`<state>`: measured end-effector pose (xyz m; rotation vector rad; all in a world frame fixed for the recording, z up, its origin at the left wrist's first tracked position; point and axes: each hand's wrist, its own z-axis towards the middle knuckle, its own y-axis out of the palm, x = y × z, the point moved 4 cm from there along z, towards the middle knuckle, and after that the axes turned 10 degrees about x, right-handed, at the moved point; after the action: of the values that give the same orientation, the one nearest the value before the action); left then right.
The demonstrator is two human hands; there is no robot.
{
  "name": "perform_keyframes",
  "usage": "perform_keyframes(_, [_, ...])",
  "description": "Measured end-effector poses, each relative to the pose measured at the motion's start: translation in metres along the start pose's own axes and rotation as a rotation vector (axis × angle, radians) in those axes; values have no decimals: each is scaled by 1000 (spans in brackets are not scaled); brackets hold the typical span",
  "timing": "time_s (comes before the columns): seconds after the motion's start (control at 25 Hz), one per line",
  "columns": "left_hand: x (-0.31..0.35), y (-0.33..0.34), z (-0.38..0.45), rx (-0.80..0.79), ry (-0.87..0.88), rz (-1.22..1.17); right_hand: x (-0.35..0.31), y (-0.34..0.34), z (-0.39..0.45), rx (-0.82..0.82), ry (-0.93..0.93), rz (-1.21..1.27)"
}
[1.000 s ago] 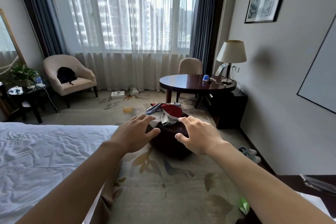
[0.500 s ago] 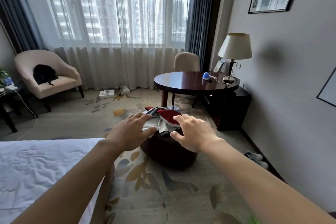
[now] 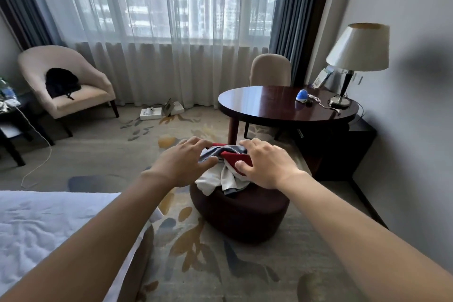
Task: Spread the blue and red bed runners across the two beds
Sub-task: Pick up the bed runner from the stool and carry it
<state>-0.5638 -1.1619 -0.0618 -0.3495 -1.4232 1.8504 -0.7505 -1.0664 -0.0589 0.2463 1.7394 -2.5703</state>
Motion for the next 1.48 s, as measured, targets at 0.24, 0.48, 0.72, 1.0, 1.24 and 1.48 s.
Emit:
perform_keyframes(0.24, [-39, 37, 96, -43, -2, 22, 40, 52, 90, -51, 27, 3])
perform_keyframes(0.48, [-100, 88, 211, -82, 34, 17, 77, 118, 191, -83, 80, -28])
perform_keyframes(0.72, [-140, 125, 308, -119, 69, -34, 115, 160, 275, -128, 143, -31])
perform_keyframes(1.0, [-169, 190, 415, -172, 83, -48, 186, 225, 365, -160, 182, -29])
perform_keyframes(1.24, [-202, 264, 491, -282, 42, -30, 247, 303, 425, -278, 205, 16])
perform_keyframes(1.48, [-237, 349, 528, -405, 21, -48, 279, 381, 451, -391, 197, -4])
